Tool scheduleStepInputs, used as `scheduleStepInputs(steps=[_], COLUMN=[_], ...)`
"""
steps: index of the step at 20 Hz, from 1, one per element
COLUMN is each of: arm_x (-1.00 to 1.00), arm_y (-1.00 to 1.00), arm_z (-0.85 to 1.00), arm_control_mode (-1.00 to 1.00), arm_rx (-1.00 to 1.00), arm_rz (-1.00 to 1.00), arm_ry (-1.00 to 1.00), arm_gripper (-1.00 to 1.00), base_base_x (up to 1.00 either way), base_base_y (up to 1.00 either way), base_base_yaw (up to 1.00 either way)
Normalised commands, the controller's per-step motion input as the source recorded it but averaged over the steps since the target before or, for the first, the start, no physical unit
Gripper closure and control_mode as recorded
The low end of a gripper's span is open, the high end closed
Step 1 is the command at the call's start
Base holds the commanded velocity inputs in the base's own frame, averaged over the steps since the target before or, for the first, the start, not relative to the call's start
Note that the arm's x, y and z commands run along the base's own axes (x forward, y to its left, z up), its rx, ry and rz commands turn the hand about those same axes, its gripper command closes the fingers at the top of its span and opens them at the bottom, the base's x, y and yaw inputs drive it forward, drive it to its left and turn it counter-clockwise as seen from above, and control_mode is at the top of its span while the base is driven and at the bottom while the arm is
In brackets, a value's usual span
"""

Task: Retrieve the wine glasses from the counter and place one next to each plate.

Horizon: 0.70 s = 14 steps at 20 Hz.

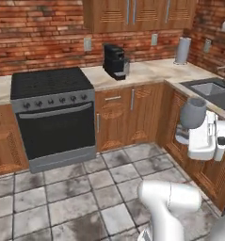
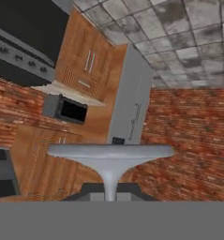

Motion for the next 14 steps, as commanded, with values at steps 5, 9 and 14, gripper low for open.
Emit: scheduleStepInputs(steps=[5,9,14], arm_x=[0.00,0.00,0.00], arm_y=[0.00,0.00,0.00], arm_z=[0.00,0.00,0.00], arm_control_mode=[1.00,1.00,1.00], arm_rx=[0.00,0.00,0.00], arm_rz=[0.00,0.00,0.00], arm_ry=[0.00,0.00,0.00], arm_gripper=[1.00,1.00,1.00], base_base_x=[0.00,0.04,0.02], base_base_y=[0.97,0.66,0.24], base_base_yaw=[0.74,0.78,0.89])
